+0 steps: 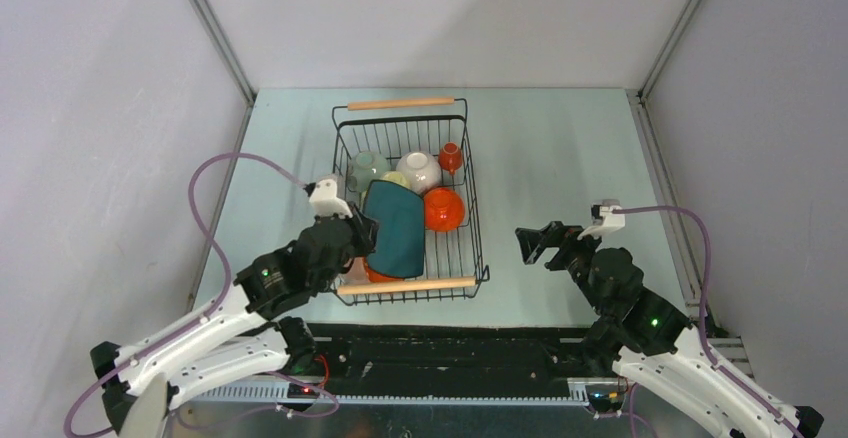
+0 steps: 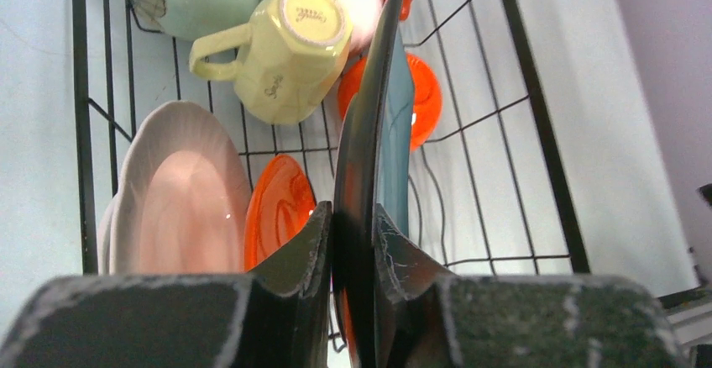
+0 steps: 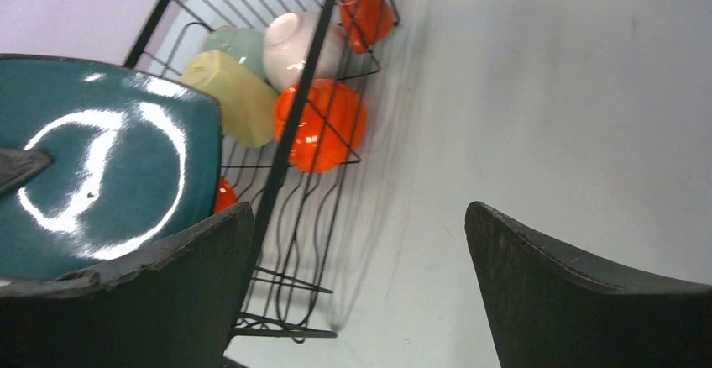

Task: Unload the mixed dishes from the dish rack
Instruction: Pick up the plate from the dish rack, then place the plate at the center of the board.

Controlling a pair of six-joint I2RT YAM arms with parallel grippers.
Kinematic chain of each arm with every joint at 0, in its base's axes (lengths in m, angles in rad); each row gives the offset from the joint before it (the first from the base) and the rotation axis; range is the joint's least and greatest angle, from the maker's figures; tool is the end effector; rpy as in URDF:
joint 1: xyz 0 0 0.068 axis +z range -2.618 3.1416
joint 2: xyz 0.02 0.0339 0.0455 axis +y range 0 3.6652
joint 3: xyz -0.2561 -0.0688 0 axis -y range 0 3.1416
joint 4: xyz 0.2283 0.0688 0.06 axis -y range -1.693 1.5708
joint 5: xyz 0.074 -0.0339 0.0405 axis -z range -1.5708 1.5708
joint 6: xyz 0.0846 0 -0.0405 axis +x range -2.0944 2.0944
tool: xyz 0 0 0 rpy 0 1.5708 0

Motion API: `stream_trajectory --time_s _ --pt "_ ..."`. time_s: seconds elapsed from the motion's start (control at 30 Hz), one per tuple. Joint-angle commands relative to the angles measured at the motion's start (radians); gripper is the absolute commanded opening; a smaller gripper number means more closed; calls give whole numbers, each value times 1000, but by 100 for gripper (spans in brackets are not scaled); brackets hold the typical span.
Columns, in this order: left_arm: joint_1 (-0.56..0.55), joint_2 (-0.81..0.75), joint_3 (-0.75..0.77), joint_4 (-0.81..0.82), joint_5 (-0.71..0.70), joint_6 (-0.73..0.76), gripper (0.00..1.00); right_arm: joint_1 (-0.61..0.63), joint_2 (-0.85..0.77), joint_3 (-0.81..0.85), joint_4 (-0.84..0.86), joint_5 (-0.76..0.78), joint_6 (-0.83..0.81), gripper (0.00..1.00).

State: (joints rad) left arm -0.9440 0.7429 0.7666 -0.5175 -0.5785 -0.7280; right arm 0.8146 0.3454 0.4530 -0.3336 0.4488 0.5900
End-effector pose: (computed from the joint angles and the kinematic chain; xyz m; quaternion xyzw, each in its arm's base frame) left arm 0.1464 -0.1233 0.2835 -0.0567 0.8338 -0.2005 0.5112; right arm 0.1269 0.0810 0.2507 0.0523 0.7734 0.2594 0.5760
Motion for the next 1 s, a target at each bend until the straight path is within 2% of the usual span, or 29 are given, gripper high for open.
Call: stream_trajectory --time_s 0.0,0.1,0.23,0.33,0.5,0.77,0.97 --pt "0 -125 -52 275 -72 -51 0 -1 -4 -5 117 -108 -30 100" --pt "0 -206 -119 358 -59 -61 0 -2 5 -5 174 -174 -30 100" --pt "0 -286 -173 452 -43 -80 0 -2 57 -4 304 -337 -26 100" --pt "0 -322 -223 551 0 -93 0 -2 149 -2 460 -485 -7 99" --pt "-1 -368 -287 691 93 -114 0 0 310 65 536 -614 45 98" --pt "-1 -440 -385 870 158 -130 0 17 452 87 631 -738 143 93" --pt "0 -455 -433 981 175 -152 0 75 508 87 679 -721 180 88"
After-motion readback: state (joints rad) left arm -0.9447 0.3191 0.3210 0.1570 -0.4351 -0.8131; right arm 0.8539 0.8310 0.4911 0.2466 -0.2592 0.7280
